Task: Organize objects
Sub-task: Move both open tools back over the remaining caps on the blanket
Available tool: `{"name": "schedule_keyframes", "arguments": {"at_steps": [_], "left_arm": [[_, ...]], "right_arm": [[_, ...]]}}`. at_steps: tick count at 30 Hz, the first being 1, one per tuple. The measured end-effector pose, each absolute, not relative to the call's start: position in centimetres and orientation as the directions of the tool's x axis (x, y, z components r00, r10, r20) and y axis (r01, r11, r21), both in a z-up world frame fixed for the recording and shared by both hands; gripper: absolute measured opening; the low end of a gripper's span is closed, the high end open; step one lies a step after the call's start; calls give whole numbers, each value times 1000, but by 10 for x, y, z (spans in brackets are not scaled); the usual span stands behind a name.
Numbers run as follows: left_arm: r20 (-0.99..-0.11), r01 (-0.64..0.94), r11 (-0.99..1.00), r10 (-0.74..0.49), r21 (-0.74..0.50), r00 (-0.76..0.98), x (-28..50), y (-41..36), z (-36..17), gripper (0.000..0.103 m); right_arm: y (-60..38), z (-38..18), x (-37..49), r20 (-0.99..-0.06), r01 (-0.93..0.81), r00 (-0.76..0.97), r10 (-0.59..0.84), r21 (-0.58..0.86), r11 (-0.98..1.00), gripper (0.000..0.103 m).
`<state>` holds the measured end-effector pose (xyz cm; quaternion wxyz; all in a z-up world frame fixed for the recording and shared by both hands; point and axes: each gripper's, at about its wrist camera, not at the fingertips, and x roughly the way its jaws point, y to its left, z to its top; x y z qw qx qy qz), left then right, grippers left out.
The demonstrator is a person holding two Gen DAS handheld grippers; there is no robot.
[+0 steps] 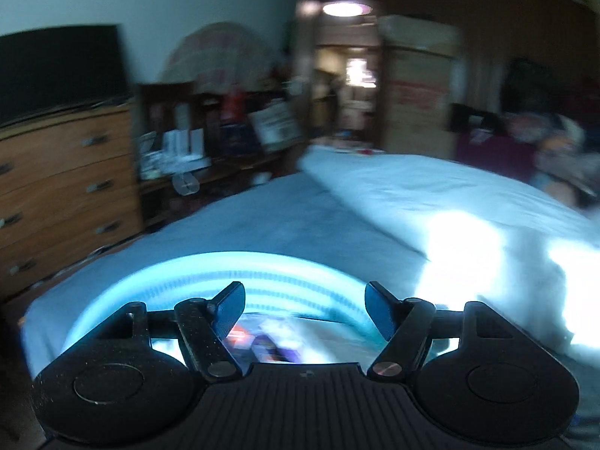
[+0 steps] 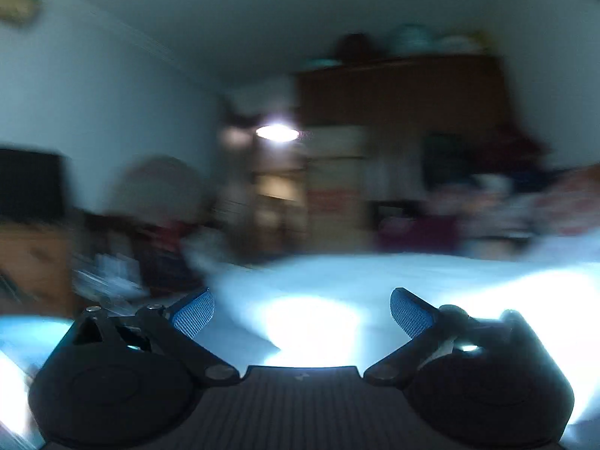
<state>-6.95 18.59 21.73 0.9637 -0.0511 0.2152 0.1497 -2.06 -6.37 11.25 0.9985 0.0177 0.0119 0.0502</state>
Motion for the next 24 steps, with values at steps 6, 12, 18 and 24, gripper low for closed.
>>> {"name": "schedule_keyframes", "arguments": {"at_steps": [6, 12, 18, 24], "left_arm": [[-457, -97, 995, 87, 2, 885, -66, 105, 197, 76], [-512, -18, 998, 46, 59, 858, -52, 48, 166, 76], [-543, 51, 997, -13, 55, 839, -35, 14, 138, 76], [-578, 185, 982, -134, 31, 805, -8, -22, 94, 76]], "right_arm": [[-163, 21, -16, -189, 150, 970, -150, -14, 989, 97], [-199, 7, 26, -197, 137, 977, -85, 267, 954, 98], [-216, -30, 24, -302, 135, 953, -5, 413, 901, 87], [-214, -6, -9, -229, 99, 973, -15, 361, 927, 90]]}}
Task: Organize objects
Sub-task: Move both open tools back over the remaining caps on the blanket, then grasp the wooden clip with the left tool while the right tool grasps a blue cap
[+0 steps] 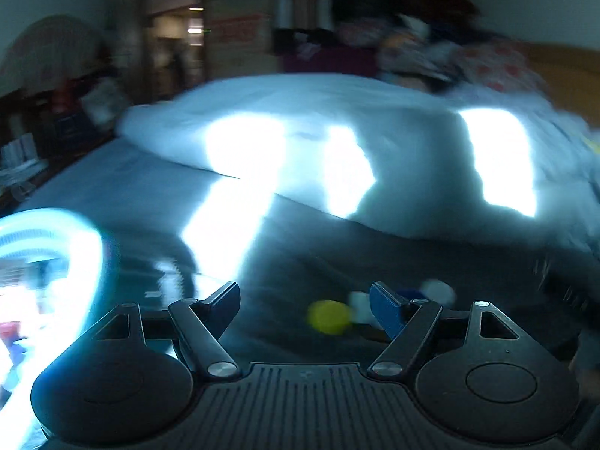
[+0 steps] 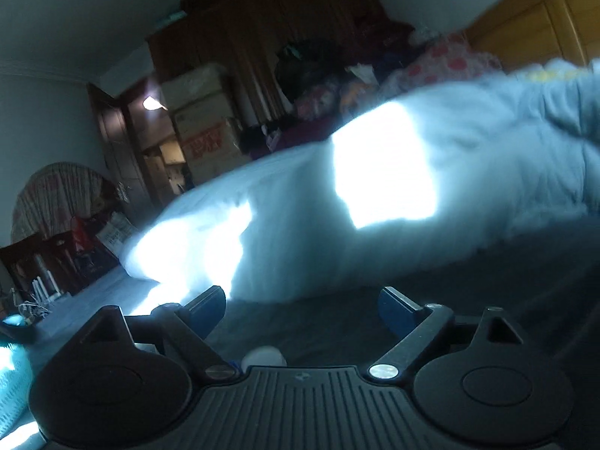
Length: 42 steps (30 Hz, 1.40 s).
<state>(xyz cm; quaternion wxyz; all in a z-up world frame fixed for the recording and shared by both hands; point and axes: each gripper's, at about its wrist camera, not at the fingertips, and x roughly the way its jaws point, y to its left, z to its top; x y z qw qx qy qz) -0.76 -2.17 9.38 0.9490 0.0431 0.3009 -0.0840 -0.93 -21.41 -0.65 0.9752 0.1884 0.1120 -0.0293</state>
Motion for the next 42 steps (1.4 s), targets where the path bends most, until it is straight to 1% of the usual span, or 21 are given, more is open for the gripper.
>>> {"name": "schedule_keyframes", "arguments": {"at_steps": [1, 3, 6, 9, 11, 14, 15, 16, 19, 20, 22, 27, 28, 29, 34, 38, 40, 42], "left_arm": [[-587, 223, 974, -164, 30, 793, -2, -31, 84, 76], [-616, 270, 963, -201, 20, 761, 7, -48, 59, 76], [-659, 279, 960, -197, 21, 726, 22, -56, 27, 75], [-658, 355, 933, -236, 51, 715, 25, -63, 12, 75], [-663, 368, 927, -228, 77, 713, 27, -68, 6, 76], [-667, 371, 928, -261, 25, 698, 31, -67, 4, 77], [-669, 377, 926, -267, 20, 693, 31, -68, 5, 76], [-669, 387, 922, -274, 23, 691, 29, -70, 7, 71], [-684, 400, 916, -265, 42, 679, 26, -74, 1, 70], [-680, 404, 913, -262, 55, 685, 24, -75, 0, 68], [-671, 420, 906, -281, 49, 686, 19, -76, 4, 68], [-673, 378, 925, -252, 44, 695, 25, -75, -2, 70], [-669, 376, 925, -249, 50, 701, 24, -75, -3, 67], [-663, 374, 926, -246, 55, 707, 23, -76, -4, 61], [-641, 336, 941, -238, 34, 730, 18, -63, 4, 59], [-601, 264, 964, -183, 47, 778, 7, -44, 24, 59], [-590, 217, 976, -155, 36, 793, 3, -32, 32, 59], [-583, 186, 982, -142, 17, 800, 5, -24, 39, 59]], "right_arm": [[-222, 18, -6, -204, 90, 979, -21, 333, 939, 91], [-224, 35, -19, -166, 70, 986, -16, 325, 943, 93], [-230, 45, -43, -182, 52, 983, 16, 362, 931, 94], [-235, 44, -63, -198, 53, 980, 26, 381, 923, 96], [-234, 38, -78, -216, 51, 976, 35, 380, 924, 97], [-231, 25, -74, -253, 38, 965, 64, 380, 924, 97], [-229, 24, -72, -261, 34, 963, 70, 376, 926, 97], [-230, 24, -70, -266, 30, 961, 76, 371, 928, 97], [-227, 27, -68, -271, 10, 958, 90, 347, 938, 97], [-225, 28, -69, -272, 8, 958, 89, 337, 941, 97], [-224, 29, -69, -279, 6, 956, 96, 342, 940, 97], [-224, 23, -65, -309, -2, 944, 114, 341, 940, 96], [-223, 23, -62, -318, -8, 940, 121, 335, 942, 94], [-223, 22, -59, -328, -14, 936, 126, 323, 946, 92], [-218, 18, -37, -378, -36, 915, 139, 266, 963, 86], [-207, 5, -9, -470, -56, 868, 162, 231, 971, 83], [-198, -3, 5, -519, -86, 836, 180, 200, 976, 82], [-188, -9, 18, -547, -116, 814, 197, 178, 977, 81]]}}
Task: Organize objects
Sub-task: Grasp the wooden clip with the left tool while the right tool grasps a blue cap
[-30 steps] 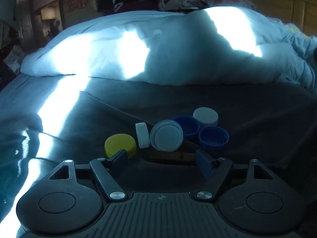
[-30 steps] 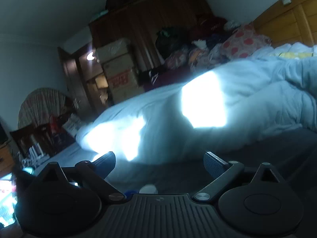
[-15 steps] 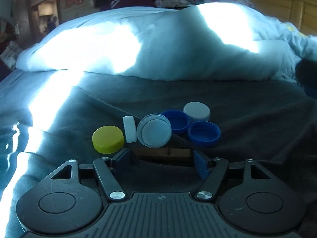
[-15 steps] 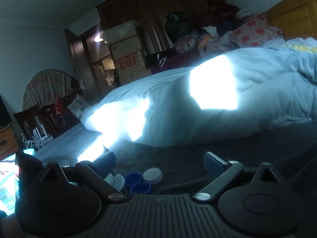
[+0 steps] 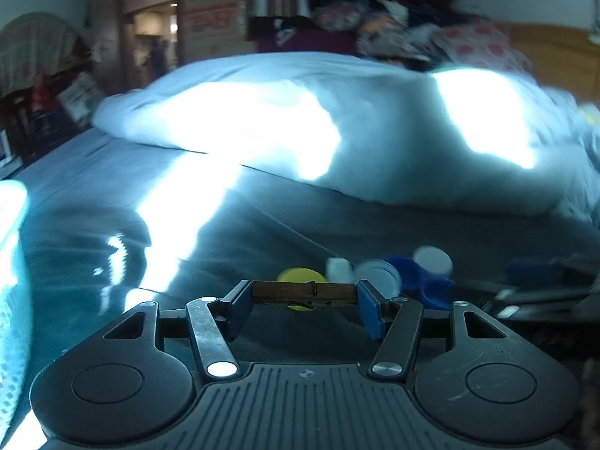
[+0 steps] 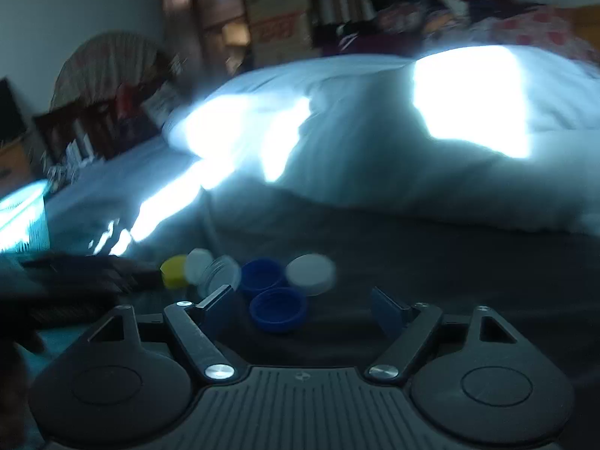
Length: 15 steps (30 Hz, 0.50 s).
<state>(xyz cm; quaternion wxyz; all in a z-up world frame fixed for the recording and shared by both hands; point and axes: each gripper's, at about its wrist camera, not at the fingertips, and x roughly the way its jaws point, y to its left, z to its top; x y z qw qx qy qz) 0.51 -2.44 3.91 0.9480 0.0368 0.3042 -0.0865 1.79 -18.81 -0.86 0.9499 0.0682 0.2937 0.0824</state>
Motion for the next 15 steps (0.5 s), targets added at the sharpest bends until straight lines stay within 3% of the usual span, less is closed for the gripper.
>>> {"name": "schedule_keyframes", "arguments": {"at_steps": [2, 9, 15], "left_arm": [[-583, 176, 984, -138, 9, 801, 8, -22, 45, 59], [-575, 162, 987, -131, 4, 807, 9, -25, 58, 59], [-502, 149, 989, -129, -2, 855, -6, -18, 105, 59]], "right_arm": [[-179, -13, 29, -573, -144, 794, 201, 145, 979, 78], [-164, -24, 43, -640, -168, 746, 187, 91, 982, 42], [-165, 16, 19, -548, -167, 812, 200, 111, 980, 42]]}}
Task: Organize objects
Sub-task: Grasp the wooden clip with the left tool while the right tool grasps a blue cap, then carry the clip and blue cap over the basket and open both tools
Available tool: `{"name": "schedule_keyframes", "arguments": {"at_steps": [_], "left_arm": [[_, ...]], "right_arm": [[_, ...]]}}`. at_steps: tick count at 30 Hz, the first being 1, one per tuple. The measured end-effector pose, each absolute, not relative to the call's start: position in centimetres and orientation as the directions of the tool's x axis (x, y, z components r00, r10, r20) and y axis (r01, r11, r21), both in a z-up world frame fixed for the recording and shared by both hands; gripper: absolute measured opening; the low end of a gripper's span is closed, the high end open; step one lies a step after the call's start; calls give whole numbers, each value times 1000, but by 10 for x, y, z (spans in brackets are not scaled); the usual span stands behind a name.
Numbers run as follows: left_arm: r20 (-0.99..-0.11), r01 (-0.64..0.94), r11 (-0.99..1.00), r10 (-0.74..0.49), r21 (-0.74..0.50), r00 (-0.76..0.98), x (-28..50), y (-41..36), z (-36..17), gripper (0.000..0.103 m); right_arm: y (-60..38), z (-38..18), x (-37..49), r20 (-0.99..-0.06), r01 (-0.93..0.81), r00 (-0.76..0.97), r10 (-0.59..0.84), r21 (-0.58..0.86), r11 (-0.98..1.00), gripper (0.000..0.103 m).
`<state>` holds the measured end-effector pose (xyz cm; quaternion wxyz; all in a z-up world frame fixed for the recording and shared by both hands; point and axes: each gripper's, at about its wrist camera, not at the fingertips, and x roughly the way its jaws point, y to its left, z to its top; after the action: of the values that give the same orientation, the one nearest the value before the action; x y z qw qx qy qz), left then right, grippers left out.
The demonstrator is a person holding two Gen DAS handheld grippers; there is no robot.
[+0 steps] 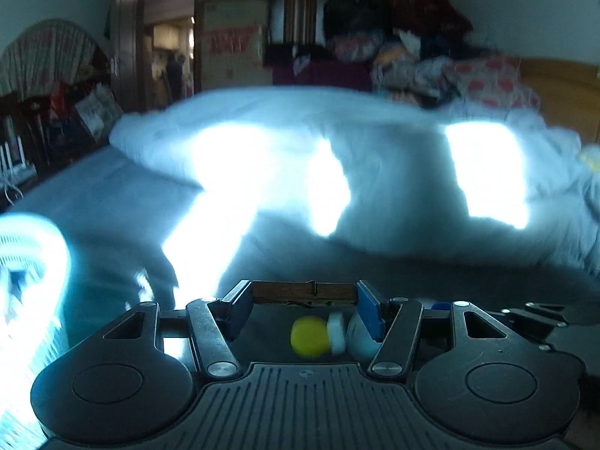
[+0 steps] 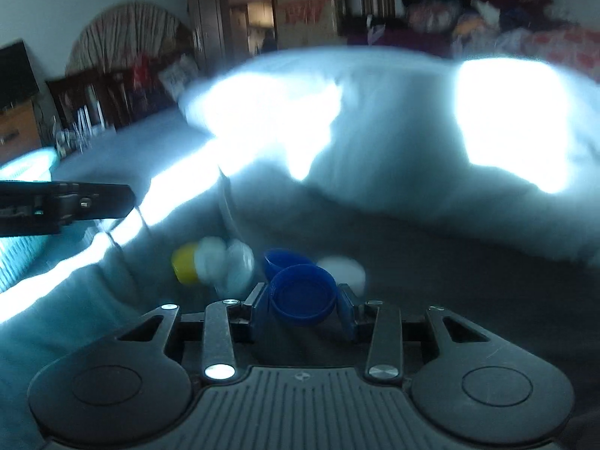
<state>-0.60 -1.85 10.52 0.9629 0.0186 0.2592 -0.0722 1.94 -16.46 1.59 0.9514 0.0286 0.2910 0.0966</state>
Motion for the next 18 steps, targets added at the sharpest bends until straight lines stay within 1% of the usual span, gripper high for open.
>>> {"name": "schedule_keyframes", "arguments": {"at_steps": [2, 4, 7, 11, 15, 18], "left_arm": [[-464, 132, 991, -126, -20, 877, -8, -13, 129, 59], [-435, 88, 996, -93, -31, 896, -9, -3, 155, 59], [-354, 50, 997, -66, -56, 933, -21, 16, 202, 59], [-254, -1, 998, -15, -62, 967, -45, 42, 259, 59], [-204, -111, 991, 95, -69, 974, -62, 84, 295, 59], [-189, -232, 971, 216, -65, 958, -67, 121, 308, 59]], "right_arm": [[-163, 42, 12, -499, -176, 841, 209, 113, 978, 42], [-159, 71, 8, -452, -191, 864, 221, 111, 975, 42], [-147, 118, 3, -371, -227, 895, 245, 93, 969, 42], [-123, 168, -3, -293, -283, 910, 294, 82, 956, 42], [-85, 209, -4, -253, -365, 894, 371, 70, 928, 42], [-51, 237, -3, -226, -431, 872, 434, 64, 900, 42]]}}
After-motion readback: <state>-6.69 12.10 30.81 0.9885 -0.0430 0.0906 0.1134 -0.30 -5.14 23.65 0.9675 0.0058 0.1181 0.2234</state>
